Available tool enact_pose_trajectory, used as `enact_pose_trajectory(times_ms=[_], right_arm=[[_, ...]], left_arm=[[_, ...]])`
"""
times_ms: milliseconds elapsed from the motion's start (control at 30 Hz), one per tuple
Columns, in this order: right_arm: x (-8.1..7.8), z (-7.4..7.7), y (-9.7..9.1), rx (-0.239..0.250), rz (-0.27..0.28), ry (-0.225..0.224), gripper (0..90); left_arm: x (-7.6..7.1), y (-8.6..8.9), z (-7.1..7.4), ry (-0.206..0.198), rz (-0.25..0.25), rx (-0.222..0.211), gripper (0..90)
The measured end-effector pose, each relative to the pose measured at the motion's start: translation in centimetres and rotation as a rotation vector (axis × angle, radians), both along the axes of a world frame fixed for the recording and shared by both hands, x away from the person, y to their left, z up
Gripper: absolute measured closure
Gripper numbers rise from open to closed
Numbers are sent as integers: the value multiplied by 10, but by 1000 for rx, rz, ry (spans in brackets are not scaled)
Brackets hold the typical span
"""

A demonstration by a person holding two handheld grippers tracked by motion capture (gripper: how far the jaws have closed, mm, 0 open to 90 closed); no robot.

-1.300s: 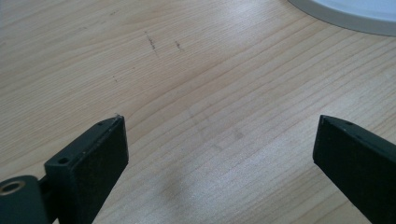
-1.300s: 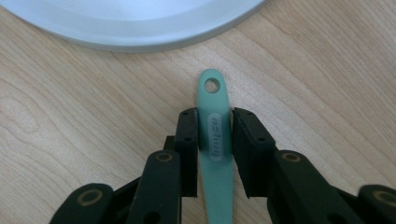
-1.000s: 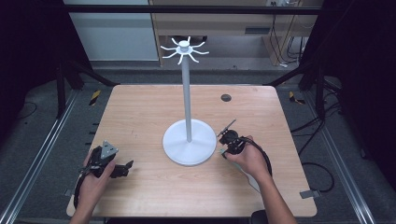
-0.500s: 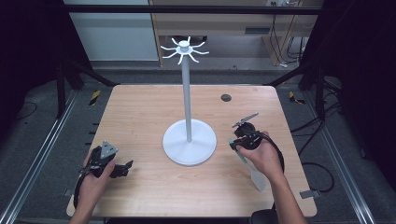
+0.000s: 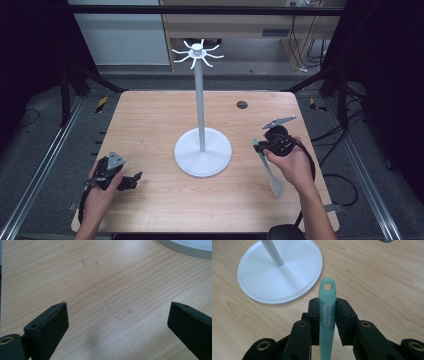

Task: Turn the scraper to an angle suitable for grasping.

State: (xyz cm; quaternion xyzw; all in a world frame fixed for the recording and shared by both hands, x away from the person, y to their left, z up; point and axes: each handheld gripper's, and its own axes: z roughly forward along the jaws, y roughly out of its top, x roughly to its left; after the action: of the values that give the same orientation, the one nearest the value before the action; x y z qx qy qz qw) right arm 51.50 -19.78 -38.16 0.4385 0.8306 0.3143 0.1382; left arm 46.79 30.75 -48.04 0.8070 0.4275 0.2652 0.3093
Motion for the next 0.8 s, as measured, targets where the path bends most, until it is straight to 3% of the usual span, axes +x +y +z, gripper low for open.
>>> enact_pose_trajectory(times_ms=[367, 800], right_arm=[[-3, 22, -6, 57, -14, -91, 748], [-6, 35, -10, 110, -24, -165, 748]], left_arm=[[0, 0, 0, 0, 0, 0, 30], [0, 0, 0, 2, -2, 0, 31]])
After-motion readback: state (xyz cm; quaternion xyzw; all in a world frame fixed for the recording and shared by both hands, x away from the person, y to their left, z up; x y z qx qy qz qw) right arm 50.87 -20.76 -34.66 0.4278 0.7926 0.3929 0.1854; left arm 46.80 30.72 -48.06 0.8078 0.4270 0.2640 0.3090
